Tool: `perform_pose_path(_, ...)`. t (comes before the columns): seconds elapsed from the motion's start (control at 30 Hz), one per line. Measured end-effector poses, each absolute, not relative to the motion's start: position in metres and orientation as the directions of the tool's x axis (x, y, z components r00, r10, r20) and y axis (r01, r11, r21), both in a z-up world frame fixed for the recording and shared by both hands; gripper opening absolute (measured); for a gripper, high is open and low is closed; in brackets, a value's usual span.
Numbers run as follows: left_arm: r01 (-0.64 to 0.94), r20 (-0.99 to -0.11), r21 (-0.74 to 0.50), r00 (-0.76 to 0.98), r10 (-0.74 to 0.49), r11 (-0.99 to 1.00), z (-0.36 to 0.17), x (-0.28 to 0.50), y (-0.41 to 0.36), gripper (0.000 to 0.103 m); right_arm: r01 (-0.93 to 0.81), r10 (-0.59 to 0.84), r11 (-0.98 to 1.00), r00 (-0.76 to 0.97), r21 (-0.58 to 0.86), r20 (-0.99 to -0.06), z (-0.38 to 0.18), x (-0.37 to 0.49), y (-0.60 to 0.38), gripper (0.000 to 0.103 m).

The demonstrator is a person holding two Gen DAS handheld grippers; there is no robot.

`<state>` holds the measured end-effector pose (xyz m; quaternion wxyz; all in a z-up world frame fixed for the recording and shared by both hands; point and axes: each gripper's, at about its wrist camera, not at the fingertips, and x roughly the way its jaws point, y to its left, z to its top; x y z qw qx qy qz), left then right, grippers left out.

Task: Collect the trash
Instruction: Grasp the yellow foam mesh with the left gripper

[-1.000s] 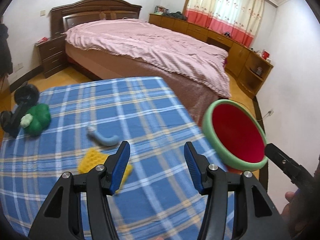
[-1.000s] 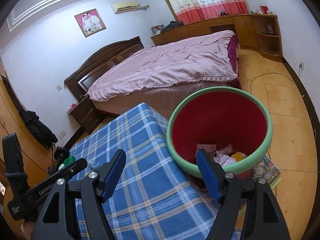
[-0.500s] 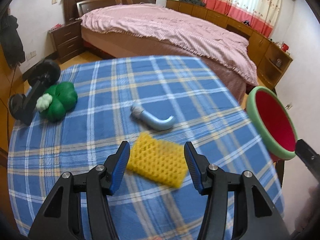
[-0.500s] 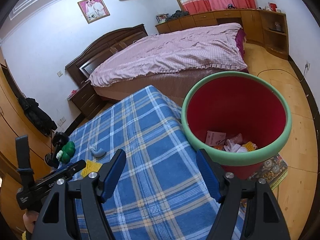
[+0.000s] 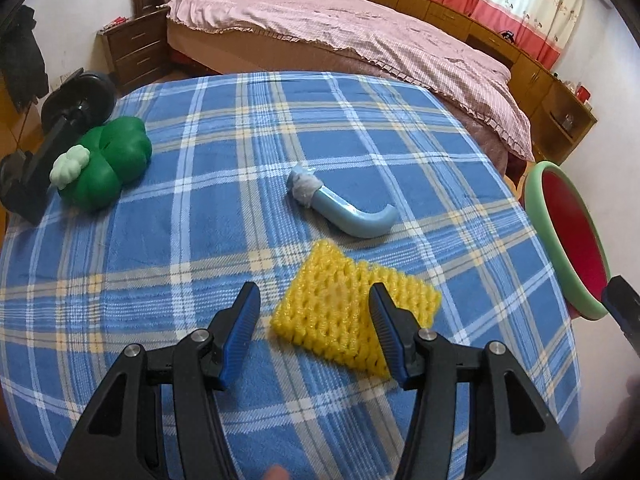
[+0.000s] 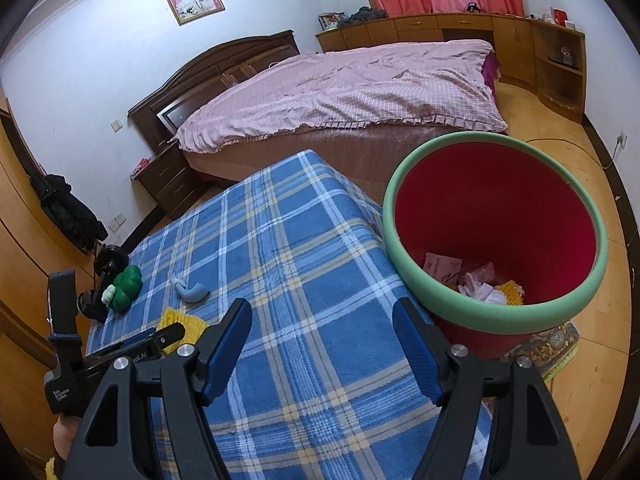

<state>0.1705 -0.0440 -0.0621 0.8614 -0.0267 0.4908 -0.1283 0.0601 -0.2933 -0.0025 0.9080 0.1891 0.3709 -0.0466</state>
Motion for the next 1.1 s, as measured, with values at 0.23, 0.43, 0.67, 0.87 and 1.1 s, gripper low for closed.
perform_pose_path(0.23,0.226,-0.815,-0.214,0.495,-0.301,0.950,-0.061,0.162,-0.046,0.037,0.213,0.063,0.930,0.710,0.299,-0.701,-0.007,0.064,-0.286,0.075)
perform_pose_path(0.43,0.211,-0.786,-0.277,0.511,-0.348,0.937,-0.057,0.159,-0.039,0.015,0.191,0.078,0.935,0.709,0.298,-0.701,-0.006,0.065,-0.275,0.075)
perform_pose_path(0.67,0.188,-0.758,-0.346,0.522,-0.392,0.919,-0.051,0.157,-0.027,0.010,0.146,0.094,0.950,0.706,0.274,-0.702,-0.001,0.073,-0.258,0.075)
perform_pose_path(0.87,0.113,-0.703,-0.368,0.615,-0.356,0.923,-0.026,0.156,0.007,0.010,0.088,0.123,0.963,0.700,0.256,-0.703,0.002,0.088,-0.237,0.075)
perform_pose_path(1.1,-0.013,-0.665,-0.344,0.709,-0.233,0.939,-0.011,0.158,0.051,0.010,-0.012,0.185,0.972,0.653,0.233,-0.734,-0.006,0.125,-0.204,0.075)
